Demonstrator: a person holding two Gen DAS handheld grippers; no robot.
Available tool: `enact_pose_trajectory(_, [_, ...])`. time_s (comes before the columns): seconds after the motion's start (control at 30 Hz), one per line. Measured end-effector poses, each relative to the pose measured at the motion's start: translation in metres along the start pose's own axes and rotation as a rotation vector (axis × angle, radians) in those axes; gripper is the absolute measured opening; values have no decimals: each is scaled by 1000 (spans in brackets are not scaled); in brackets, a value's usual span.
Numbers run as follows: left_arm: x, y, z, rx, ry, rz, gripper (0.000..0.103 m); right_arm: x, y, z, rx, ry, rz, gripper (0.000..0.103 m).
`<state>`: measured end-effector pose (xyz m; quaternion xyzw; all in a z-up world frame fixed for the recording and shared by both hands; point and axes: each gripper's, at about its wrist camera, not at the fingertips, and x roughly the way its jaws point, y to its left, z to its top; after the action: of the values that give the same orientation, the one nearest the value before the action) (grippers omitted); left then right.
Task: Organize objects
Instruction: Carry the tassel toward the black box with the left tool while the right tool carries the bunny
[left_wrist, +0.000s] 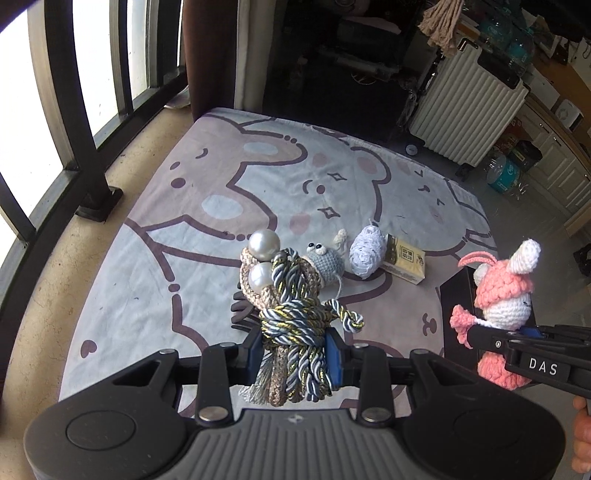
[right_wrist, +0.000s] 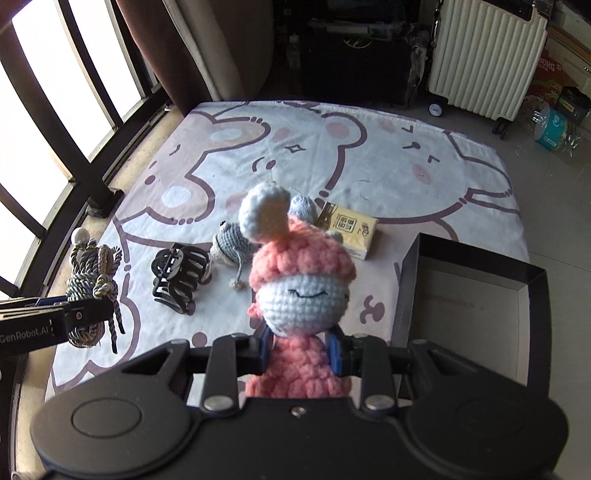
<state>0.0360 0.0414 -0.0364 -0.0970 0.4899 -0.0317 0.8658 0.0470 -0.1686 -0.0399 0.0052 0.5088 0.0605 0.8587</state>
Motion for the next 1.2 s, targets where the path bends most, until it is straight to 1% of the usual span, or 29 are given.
enact_pose_trajectory(0.27, [-34, -28, 8, 108, -53, 42, 36, -42, -8, -3, 28, -71, -33, 31])
enact_pose_trajectory(0.53, [-49, -53, 9, 197, -84, 80, 36, -73, -13, -13, 52, -131, -53, 31])
enact_pose_trajectory(0.63, [-50, -64, 10, 230, -95, 96, 36, -76, -16, -16, 66, -139, -58, 31])
enact_pose_trajectory(0.73, [-48, -71, 10, 252, -96, 100, 36, -73, -19, -19, 74, -137, -81, 31])
enact_pose_trajectory(0.87, [-40, -72, 7, 253, -83, 104, 36, -66, -25, -22, 83, -131, -108, 31])
enact_pose_trajectory(1.03, [-28, -66, 4, 227, -62, 96, 36, -60, -29, -25, 93, -135, -116, 31])
enact_pose_trajectory(1.2, [-26, -64, 4, 247, -87, 124, 36, -57, -26, -28, 81, -136, -114, 31])
